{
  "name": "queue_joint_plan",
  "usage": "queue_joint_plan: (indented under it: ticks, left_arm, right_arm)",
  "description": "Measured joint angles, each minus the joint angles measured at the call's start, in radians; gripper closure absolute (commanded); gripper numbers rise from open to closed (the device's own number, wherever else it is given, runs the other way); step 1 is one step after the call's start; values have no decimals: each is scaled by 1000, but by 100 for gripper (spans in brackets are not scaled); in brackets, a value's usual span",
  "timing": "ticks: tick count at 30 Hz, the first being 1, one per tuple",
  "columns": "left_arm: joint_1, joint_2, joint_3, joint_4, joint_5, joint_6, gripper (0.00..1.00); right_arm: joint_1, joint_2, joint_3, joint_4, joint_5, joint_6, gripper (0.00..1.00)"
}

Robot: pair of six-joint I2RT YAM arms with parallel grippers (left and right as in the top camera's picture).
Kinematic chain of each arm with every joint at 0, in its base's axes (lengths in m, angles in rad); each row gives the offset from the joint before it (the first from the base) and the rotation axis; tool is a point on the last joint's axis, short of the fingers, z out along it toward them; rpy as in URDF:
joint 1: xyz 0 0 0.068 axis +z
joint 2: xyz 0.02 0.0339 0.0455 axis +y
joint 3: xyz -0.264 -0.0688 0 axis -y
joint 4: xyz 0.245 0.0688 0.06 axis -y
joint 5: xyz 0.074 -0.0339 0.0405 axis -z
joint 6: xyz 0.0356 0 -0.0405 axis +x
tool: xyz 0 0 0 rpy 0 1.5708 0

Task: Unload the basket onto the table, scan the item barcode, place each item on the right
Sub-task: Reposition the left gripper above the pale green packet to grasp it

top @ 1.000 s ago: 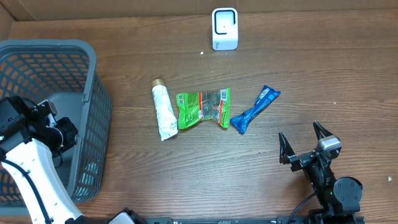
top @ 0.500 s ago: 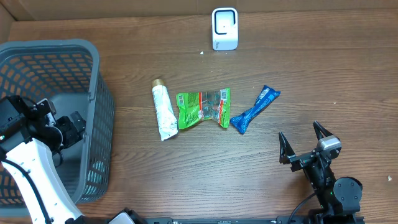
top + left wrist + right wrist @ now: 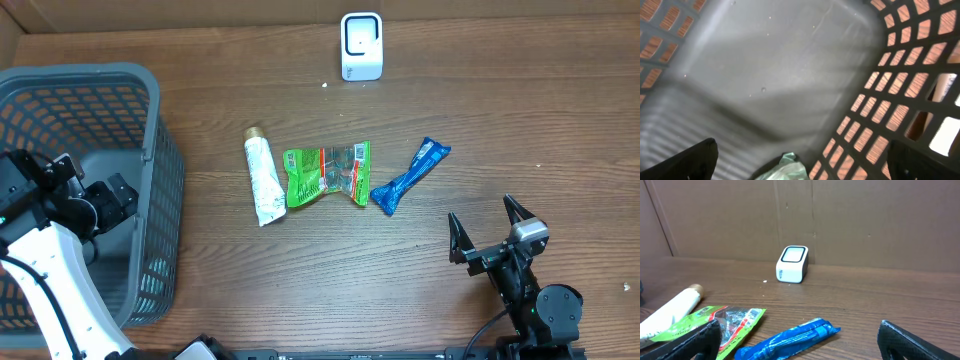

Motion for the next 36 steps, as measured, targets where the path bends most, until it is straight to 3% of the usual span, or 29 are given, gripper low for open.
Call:
queue_joint_plan:
  ticks: [14, 16, 17, 25, 28, 36]
  left_arm:
    - [0, -126, 461, -399, 26, 33, 0]
    - [0, -148, 476, -418, 18, 39, 6]
    - [0, -155, 477, -431, 11, 39, 0]
    - [0, -140, 477, -449, -37, 43, 0]
    - [0, -140, 477, -455, -40, 67, 5]
    - [9, -140, 477, -471, -90, 92, 2]
  right_arm:
    - [0, 0, 0, -1, 0, 0, 0]
    - [0, 0, 0, 0, 0, 0, 0]
    - [0, 0, 0, 0, 0, 0, 0]
    - [0, 0, 0, 0, 1, 0, 0]
    - [0, 0, 0, 0, 1, 0, 0]
    - [0, 0, 0, -1, 1, 1, 0]
